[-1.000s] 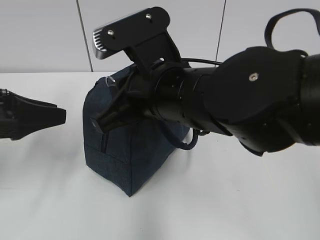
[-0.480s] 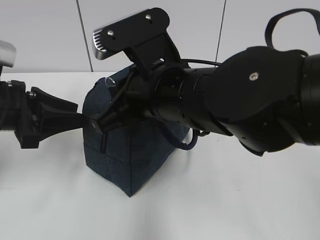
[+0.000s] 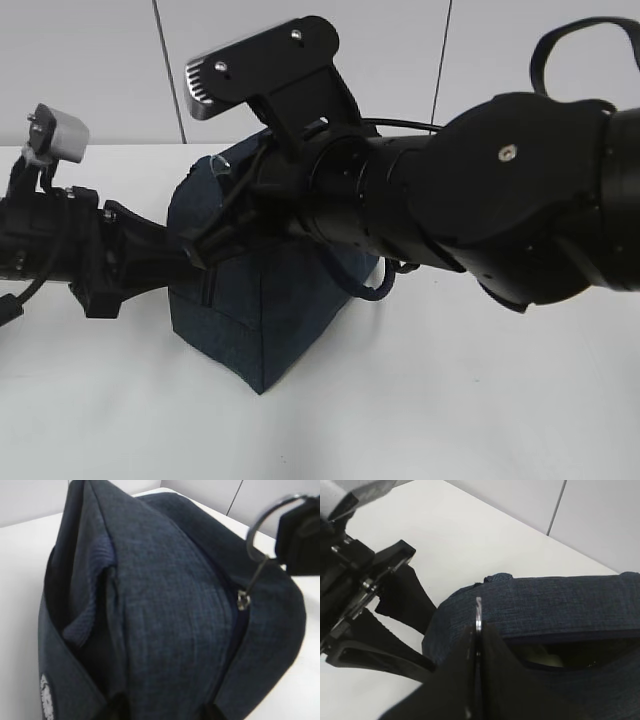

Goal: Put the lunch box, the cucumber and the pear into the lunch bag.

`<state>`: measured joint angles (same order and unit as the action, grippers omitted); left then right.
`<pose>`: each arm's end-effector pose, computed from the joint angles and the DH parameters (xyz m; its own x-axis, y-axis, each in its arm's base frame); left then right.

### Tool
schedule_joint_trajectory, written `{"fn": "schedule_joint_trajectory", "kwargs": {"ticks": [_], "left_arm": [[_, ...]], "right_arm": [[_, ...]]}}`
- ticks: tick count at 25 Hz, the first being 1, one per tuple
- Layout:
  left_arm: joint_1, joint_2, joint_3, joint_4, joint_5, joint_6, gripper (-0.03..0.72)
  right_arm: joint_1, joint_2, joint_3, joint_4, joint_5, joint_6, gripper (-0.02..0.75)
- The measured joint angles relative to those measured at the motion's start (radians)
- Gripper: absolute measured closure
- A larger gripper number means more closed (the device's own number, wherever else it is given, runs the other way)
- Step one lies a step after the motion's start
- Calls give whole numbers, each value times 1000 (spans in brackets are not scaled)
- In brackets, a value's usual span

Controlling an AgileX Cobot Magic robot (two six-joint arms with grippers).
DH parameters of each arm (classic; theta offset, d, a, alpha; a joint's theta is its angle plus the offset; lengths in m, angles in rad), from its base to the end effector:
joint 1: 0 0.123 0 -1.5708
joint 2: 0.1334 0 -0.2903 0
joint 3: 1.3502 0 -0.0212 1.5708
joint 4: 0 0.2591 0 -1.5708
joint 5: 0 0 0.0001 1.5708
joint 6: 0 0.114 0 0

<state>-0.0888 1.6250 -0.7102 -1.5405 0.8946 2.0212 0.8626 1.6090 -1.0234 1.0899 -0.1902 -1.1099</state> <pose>0.2823 -0.1144 0.1775 -0.3985 0.3362 -0.8533 0.8537 0.4761 -0.2111 0.2684 0.2841 0.2590 -0.2411 -0.3232 -0.9151 -0.6557 0.7494 -0.0920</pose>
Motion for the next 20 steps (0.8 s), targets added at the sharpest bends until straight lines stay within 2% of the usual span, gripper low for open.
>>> {"fn": "schedule_joint_trajectory", "kwargs": {"ticks": [1,3,5,16,20], "left_arm": [[-8,6,0,-12,-9,0,457],[-19,11,0,-27,-32,1,596],[-22,11,0,-29,-37,1,650],[-24,12,0,-13,-23,-32,675],[-24,12,-1,8,-15,-52,676]], "right_arm": [[0,0,0,0,0,0,738],[0,0,0,0,4,0,738],[0,0,0,0,4,0,738],[-2,0,-2,7,-98,-46,738],[-64,0,-34,84,-43,-50,738]]}}
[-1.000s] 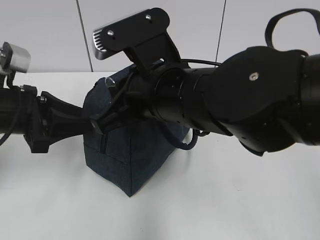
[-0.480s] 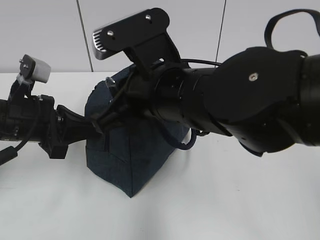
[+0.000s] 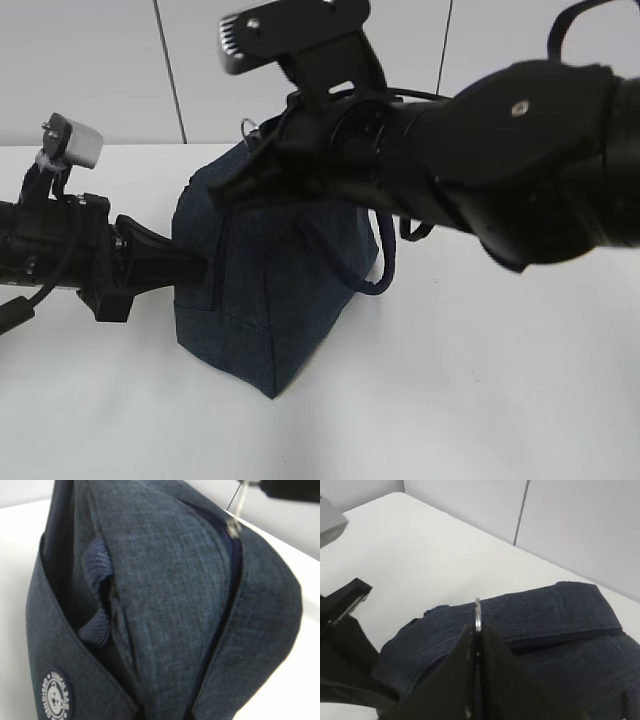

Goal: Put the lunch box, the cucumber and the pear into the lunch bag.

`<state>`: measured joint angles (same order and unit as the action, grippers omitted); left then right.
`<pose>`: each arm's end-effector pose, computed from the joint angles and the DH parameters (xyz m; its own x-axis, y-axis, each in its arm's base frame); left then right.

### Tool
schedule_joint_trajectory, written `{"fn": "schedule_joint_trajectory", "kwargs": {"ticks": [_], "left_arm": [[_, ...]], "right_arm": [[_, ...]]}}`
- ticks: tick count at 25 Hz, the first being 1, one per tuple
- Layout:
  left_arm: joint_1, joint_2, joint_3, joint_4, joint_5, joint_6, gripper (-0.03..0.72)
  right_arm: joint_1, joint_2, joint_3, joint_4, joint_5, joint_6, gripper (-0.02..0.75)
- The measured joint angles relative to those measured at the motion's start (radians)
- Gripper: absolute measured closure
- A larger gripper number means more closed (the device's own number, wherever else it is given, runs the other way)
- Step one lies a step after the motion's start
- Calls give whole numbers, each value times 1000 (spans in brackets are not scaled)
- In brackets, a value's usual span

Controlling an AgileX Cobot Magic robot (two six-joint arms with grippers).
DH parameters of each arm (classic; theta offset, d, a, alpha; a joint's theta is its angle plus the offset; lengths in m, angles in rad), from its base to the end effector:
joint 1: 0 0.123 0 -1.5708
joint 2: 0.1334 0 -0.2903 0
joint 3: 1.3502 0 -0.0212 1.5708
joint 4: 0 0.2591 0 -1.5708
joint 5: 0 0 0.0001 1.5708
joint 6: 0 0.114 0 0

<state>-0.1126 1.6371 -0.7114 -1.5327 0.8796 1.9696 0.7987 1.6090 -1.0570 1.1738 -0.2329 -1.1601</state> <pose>0.2809 -0.1202 0.1728 -0.4430 0.3343 -0.8319 0.8393 0.4810 -0.2536 0.2925 0.2657 0.2712 -0.2566 -0.2581 -0.9314 -0.5608 0.8246 -0.0741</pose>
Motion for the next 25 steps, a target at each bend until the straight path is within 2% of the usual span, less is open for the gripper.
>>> {"fn": "schedule_joint_trajectory", "kwargs": {"ticks": [9,17,25], "left_arm": [[0,-4,0,30,1,-13,677],[0,-4,0,38,1,-23,678],[0,-4,0,41,1,-26,678]], "right_arm": [[-264,50,-123,154,300,0,738],[-399,193,-223,307,429,0,738],[-527,359,-316,550,571,0,738]]}}
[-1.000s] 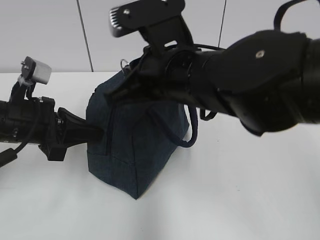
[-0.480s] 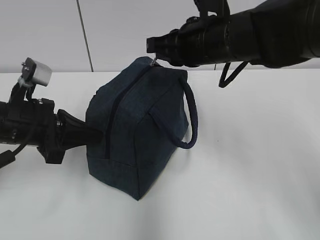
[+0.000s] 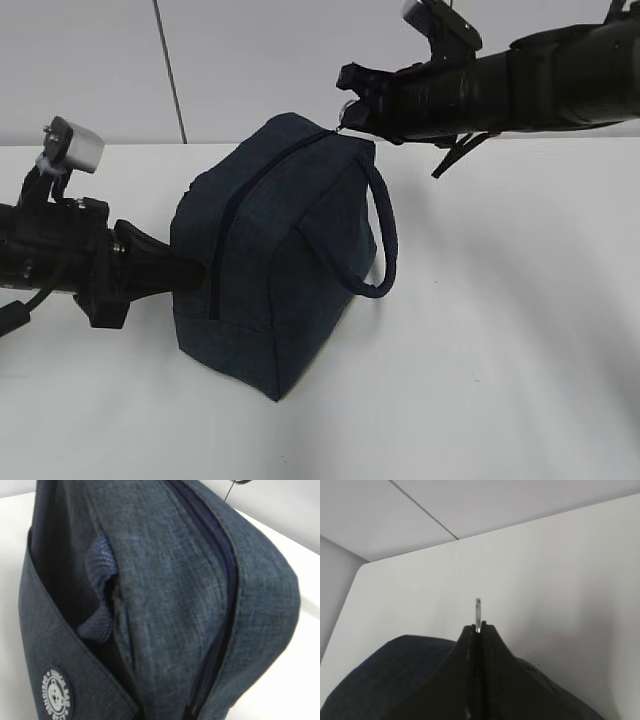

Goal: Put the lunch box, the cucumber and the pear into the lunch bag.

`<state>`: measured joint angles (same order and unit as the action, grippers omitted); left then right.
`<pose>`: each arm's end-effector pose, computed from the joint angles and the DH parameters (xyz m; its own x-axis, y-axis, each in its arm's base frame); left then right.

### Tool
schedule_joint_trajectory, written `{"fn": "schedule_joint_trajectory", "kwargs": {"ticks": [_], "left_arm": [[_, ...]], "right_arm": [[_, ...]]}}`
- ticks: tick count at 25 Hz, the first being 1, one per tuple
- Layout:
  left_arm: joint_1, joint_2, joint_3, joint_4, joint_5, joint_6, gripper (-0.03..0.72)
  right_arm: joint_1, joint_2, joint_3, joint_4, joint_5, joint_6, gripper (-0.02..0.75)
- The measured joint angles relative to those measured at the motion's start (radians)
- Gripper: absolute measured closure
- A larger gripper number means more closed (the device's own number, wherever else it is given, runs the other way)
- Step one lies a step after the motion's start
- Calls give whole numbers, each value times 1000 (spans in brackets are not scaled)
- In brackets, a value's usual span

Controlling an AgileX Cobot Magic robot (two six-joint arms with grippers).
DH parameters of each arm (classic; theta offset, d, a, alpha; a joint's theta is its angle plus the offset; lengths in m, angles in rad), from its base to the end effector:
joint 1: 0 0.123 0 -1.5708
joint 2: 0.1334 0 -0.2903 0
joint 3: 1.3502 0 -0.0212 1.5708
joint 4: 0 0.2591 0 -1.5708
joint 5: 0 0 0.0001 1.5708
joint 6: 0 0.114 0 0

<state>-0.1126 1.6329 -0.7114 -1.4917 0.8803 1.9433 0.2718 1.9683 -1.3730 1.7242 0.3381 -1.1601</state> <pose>0.2780 -0.1197 0.1717 -0.4485 0.3573 -0.8192 0.8441 0.4708 -0.2568 0.4527 0.1651 0.2186 -0.6467 0.3516 -0.6769 -0.2222 0.7621 0.6081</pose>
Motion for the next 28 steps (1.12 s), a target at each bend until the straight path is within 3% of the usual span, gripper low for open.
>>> {"fn": "schedule_joint_trajectory", "kwargs": {"ticks": [6,10,17,19,24,28], "left_arm": [[0,0,0,1,-3,-1,678],[-1,0,0,5,-3,-1,678],[-1,0,0,10,-6,-23,666],[-1,0,0,15,-12,-39,611],[-1,0,0,18,-9,-74,328],[-1,-13,0,38,-1,-109,265]], "right_arm": [[-93,142,-8,63,181,108,738],[-105,259,-9,76,299,193,738],[-124,265,-22,73,335,128,726],[-140,261,-34,69,377,85,645],[-184,233,-55,60,444,65,253],[-234,191,-55,56,502,11,178]]}}
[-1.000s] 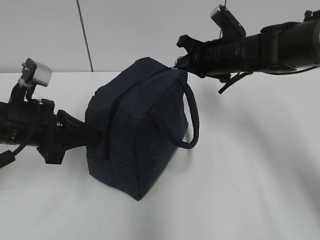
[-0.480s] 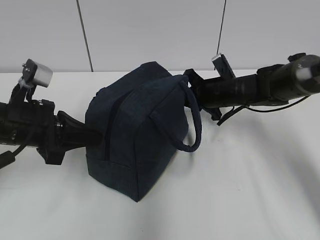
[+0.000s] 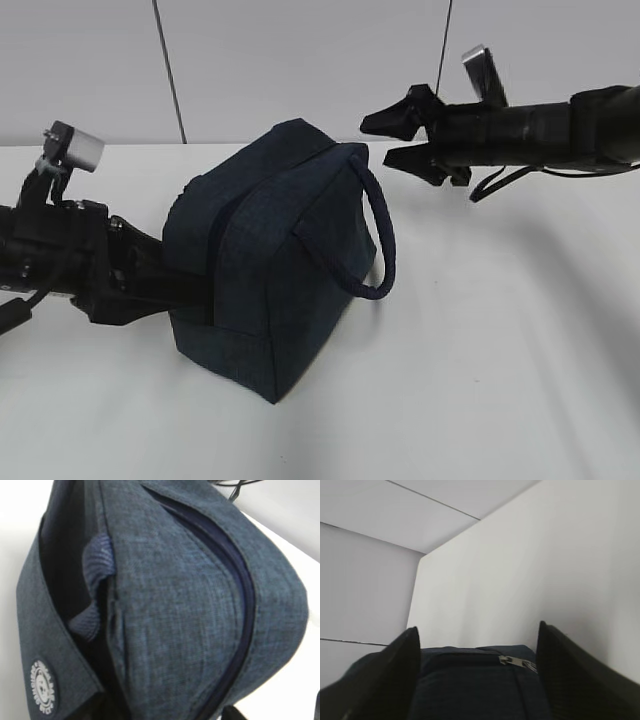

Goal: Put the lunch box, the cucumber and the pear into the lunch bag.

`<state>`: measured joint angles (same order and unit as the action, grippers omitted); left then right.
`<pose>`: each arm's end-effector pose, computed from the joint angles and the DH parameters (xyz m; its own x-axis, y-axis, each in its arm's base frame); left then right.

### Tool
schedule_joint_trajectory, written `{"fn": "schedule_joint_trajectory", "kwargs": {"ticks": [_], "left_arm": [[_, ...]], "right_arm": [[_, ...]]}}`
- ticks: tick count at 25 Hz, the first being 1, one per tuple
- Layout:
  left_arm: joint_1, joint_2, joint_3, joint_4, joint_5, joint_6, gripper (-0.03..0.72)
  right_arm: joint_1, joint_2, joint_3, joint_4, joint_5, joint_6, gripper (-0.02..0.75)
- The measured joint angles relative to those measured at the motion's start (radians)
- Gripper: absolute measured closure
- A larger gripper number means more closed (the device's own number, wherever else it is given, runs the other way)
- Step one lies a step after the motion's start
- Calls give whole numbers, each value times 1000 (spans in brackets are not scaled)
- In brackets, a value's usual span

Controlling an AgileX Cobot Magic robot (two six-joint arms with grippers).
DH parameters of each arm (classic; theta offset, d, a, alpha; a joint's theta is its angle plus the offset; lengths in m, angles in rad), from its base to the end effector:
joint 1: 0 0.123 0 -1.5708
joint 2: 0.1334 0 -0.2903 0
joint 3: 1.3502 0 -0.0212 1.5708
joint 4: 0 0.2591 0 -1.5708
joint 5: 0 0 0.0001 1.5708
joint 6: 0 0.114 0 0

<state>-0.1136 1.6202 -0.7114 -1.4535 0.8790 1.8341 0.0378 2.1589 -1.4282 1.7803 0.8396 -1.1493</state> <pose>0.2750 -0.1192 0.1730 -0.5164 0.3386 -0.7866 0.8095 0.4927 -0.3193 0.4797 0.1013 0.1710 -0.7618 0.4285 -0.4858 -0.2464 0.5020 0.8291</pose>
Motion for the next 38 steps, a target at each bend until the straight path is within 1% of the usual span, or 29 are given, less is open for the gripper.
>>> {"fn": "schedule_joint_trajectory", "kwargs": {"ticks": [4,6,7,10,12,14,15,16,17,18,19,21,23,26,27,29,31,35,38], "left_arm": [[14,-73,0,92,-27,-80,258],[25,-125,0,151,-39,-139,262],[27,-152,0,185,-48,-184,265],[27,-235,0,315,-82,-351,270],[27,-289,0,421,-108,-497,279],[27,-346,0,524,-130,-641,304],[27,-369,0,557,-142,-719,319],[27,-396,0,591,-148,-788,329],[27,-425,1,617,-148,-838,337],[27,-448,1,638,-148,-888,341],[27,-474,1,653,-148,-931,343],[27,-530,1,704,-147,-1018,349],[27,-580,1,776,-144,-1129,363],[27,-655,1,880,-129,-1258,384],[27,-681,1,903,-119,-1286,388],[27,-731,2,935,-96,-1345,393],[27,-790,2,971,-75,-1395,394],[27,-908,2,1078,6,-1536,394],[27,-1004,3,1137,64,-1617,395]], "right_arm": [[-65,-51,0,-27,124,-16,177],[-82,-77,0,-86,205,-16,198],[-86,-93,0,-143,237,-5,223],[-73,-152,-1,-380,290,52,297],[-58,-200,-1,-546,299,154,317],[-47,-259,-1,-735,306,296,328],[-43,-291,-1,-836,312,374,337],[-37,-313,-1,-905,316,426,346],[-27,-350,-1,-1047,324,512,371],[-21,-378,-1,-1115,326,570,388],[-10,-420,9,-1214,326,639,405],[7,-495,47,-1327,320,732,426],[13,-573,101,-1395,297,794,434],[14,-741,269,-1464,221,883,447],[14,-794,296,-1471,214,890,448],[14,-879,406,-1504,194,912,451],[14,-976,489,-1553,188,937,452],[14,-1174,612,-1665,186,1008,452],[14,-1350,692,-1682,172,1067,453]]}}
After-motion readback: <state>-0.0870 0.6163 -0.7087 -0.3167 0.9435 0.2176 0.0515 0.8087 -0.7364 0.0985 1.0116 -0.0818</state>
